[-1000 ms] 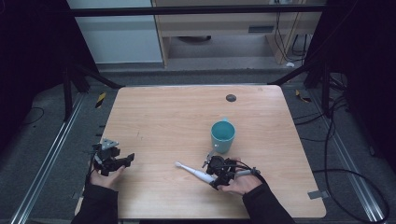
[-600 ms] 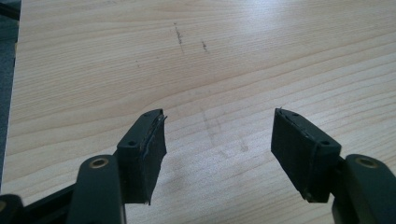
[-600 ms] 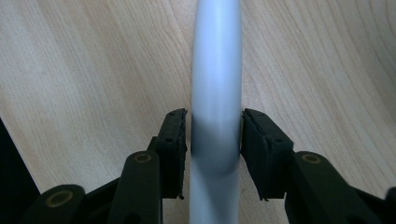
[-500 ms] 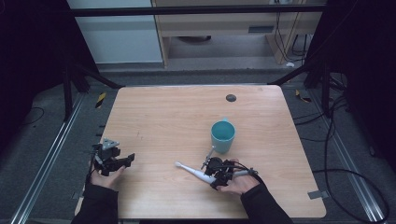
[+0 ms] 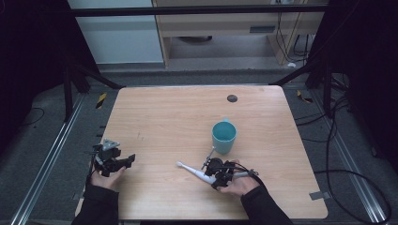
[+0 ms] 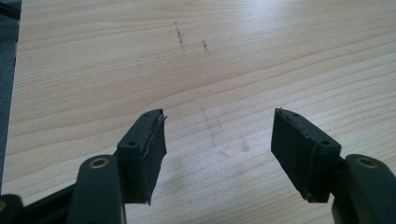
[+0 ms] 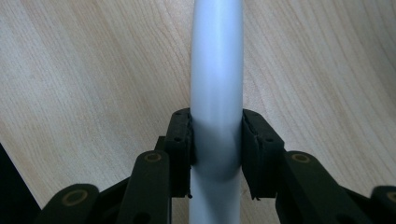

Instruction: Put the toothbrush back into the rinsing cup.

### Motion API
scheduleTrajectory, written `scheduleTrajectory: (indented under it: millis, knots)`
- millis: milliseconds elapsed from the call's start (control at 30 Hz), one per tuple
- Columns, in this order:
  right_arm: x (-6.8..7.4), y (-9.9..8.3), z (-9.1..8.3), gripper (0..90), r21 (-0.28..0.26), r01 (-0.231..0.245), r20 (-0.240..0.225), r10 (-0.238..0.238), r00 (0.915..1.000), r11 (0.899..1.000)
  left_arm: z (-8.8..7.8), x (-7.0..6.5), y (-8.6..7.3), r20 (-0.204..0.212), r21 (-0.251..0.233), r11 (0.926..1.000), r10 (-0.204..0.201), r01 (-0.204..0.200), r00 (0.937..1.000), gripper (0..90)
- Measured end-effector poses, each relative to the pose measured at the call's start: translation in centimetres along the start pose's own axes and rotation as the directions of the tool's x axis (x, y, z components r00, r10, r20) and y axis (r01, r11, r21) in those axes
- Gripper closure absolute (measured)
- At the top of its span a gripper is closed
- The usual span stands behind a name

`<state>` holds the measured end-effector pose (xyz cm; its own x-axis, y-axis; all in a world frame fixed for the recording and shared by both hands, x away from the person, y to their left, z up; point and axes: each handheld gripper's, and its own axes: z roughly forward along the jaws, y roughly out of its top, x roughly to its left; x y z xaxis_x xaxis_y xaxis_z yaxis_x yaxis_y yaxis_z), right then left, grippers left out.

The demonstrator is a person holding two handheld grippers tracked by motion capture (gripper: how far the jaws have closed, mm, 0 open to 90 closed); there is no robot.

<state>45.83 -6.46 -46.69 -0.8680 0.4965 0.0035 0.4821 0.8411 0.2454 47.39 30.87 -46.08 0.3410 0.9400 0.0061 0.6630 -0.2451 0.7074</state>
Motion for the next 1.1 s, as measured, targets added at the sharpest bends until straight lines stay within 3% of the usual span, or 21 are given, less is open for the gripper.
scheduleTrajectory:
  millis: [100, 233, 333, 467, 600, 700, 833, 867, 967, 1067, 1100]
  knots:
    - [0.0, -0.1, -0.2, 66.2, -0.016, -0.001, -0.008, 0.000, 1.0000, 1.000, 0.0, 0.0, 0.0, 0.000, 0.000, 1.0000, -0.001, 0.001, 1.0000, 34.8]
    - [-0.1, -0.2, -1.1, 66.3, -0.080, -0.008, -0.013, 0.007, 0.9999, 0.997, 0.0, 0.1, 0.0, 0.001, -0.003, 1.0000, -0.003, 0.003, 1.0000, 34.8]
    - [-0.2, -0.3, -2.0, 66.3, -0.156, -0.028, -0.012, 0.026, 0.9996, 0.987, 0.0, 0.1, 0.0, 0.001, -0.001, 1.0000, -0.003, 0.003, 1.0000, 34.8]
    - [-0.4, -0.4, -3.4, 66.3, -0.264, -0.053, -0.016, 0.050, 0.9986, 0.963, 0.0, 0.1, 0.0, 0.000, -0.002, 1.0000, -0.004, 0.004, 1.0000, 34.8]
    - [-0.8, -0.6, -4.4, 66.3, -0.367, -0.095, -0.028, 0.092, 0.9954, 0.925, -0.1, 0.0, 0.0, -0.001, -0.009, 0.9999, -0.008, 0.008, 1.0000, 34.8]
    - [-1.0, -0.7, -5.2, 66.3, -0.440, -0.124, -0.033, 0.122, 0.9919, 0.889, -0.2, 0.0, 0.0, -0.002, -0.013, 0.9999, -0.007, 0.007, 1.0000, 34.9]
    - [-1.2, -0.6, -6.2, 66.3, -0.528, -0.149, -0.035, 0.154, 0.9875, 0.836, -0.1, 0.1, 0.0, -0.001, -0.014, 0.9999, -0.010, 0.010, 0.9999, 34.9]
    - [-1.4, -0.6, -6.6, 66.3, -0.555, -0.156, -0.036, 0.164, 0.9859, 0.817, -0.1, 0.1, 0.0, -0.001, -0.013, 0.9999, -0.011, 0.011, 0.9999, 35.0]
    - [-1.7, -0.5, -7.2, 66.3, -0.604, -0.168, -0.031, 0.188, 0.9817, 0.779, -0.1, 0.1, 0.0, 0.000, -0.014, 0.9998, -0.012, 0.012, 0.9999, 35.0]
    - [-2.2, -0.3, -7.7, 66.3, -0.652, -0.193, -0.043, 0.219, 0.9748, 0.733, -0.1, 0.1, 0.0, 0.001, -0.013, 0.9998, -0.013, 0.013, 0.9999, 34.9]
    - [-2.4, -0.3, -7.8, 66.3, -0.661, -0.199, -0.045, 0.226, 0.9730, 0.723, -0.1, 0.1, 0.0, 0.002, -0.013, 0.9998, -0.014, 0.014, 0.9999, 35.0]
